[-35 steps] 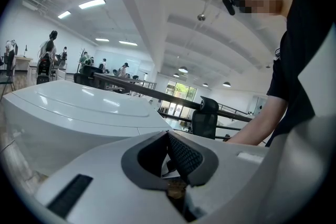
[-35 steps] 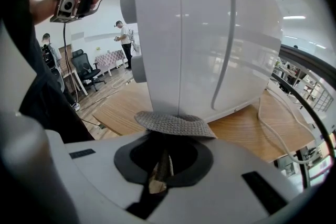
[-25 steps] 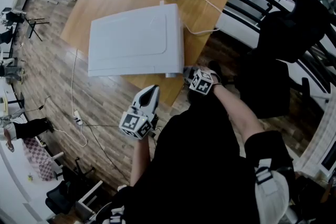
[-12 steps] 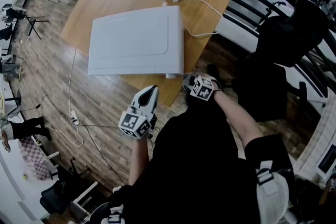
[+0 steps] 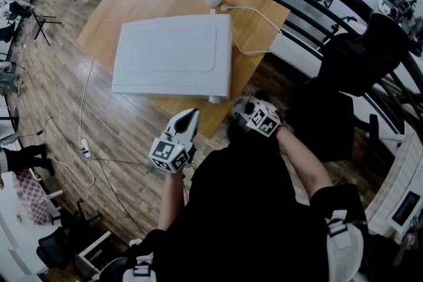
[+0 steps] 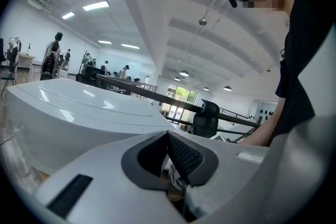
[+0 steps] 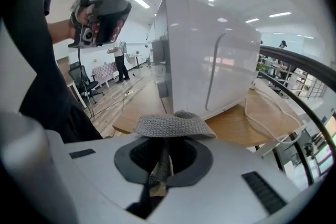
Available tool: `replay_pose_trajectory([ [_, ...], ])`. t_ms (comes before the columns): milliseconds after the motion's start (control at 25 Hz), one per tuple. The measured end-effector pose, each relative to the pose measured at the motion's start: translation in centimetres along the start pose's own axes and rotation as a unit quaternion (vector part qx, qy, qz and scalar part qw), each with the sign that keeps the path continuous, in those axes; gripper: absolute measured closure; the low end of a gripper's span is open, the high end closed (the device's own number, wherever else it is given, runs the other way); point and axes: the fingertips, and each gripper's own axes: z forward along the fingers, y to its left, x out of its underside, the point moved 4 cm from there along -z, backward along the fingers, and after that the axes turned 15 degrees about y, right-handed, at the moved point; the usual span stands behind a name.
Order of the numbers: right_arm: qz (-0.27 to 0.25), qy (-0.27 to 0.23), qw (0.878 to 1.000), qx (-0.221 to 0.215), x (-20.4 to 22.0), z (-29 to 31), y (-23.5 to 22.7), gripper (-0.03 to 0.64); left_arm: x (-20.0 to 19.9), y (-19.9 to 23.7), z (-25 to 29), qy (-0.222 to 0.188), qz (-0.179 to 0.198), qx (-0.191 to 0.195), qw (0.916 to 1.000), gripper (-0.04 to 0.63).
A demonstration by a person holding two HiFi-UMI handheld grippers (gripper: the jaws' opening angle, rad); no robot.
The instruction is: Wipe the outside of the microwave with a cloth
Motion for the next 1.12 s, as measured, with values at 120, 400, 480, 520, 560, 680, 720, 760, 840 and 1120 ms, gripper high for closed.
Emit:
replay_pose_trajectory([
  [120,0.023,-0.025,0.999,0.017,-0.7,-2.9,-0.5,0.6,0.0,0.0,0.3,-0.003,0.0,0.004,1.0,0.595],
  [400,0.075,-0.073,0.992,0.067,0.2,-8.4,-1.7,0.6,0.0,-0.3,0.9,-0.003,0.0,0.013,0.9999,0.595],
  [480,0.066,-0.081,0.99,0.089,0.2,-9.9,-2.1,0.6,0.1,-0.4,1.2,-0.001,0.001,0.017,0.9999,0.594],
  [520,0.062,-0.086,0.989,0.099,0.2,-10.6,-2.2,0.6,0.1,-0.5,1.3,0.001,0.003,0.019,0.9998,0.594],
  [560,0.061,-0.091,0.988,0.106,0.0,-11.4,-2.2,0.6,0.1,-0.6,1.5,0.002,0.004,0.021,0.9998,0.595],
  [680,0.063,-0.11,0.984,0.122,-0.4,-13.5,-2.2,0.6,0.2,-0.8,1.7,0.006,0.007,0.026,0.9996,0.595],
  [720,0.062,-0.115,0.983,0.126,-0.5,-14.1,-2.2,0.6,0.2,-0.9,1.8,0.006,0.008,0.027,0.9996,0.595],
  [760,0.061,-0.118,0.983,0.13,-0.6,-14.7,-2.1,0.6,0.2,-1.0,1.8,0.006,0.008,0.028,0.9996,0.595],
  [840,0.06,-0.127,0.981,0.135,-0.9,-15.9,-1.9,0.6,0.1,-1.0,1.7,0.005,0.009,0.027,0.9996,0.595],
  [1120,0.071,-0.158,0.975,0.141,-2.2,-18.8,-1.2,0.601,0.3,-1.6,1.7,0.006,0.012,0.032,0.9994,0.595],
])
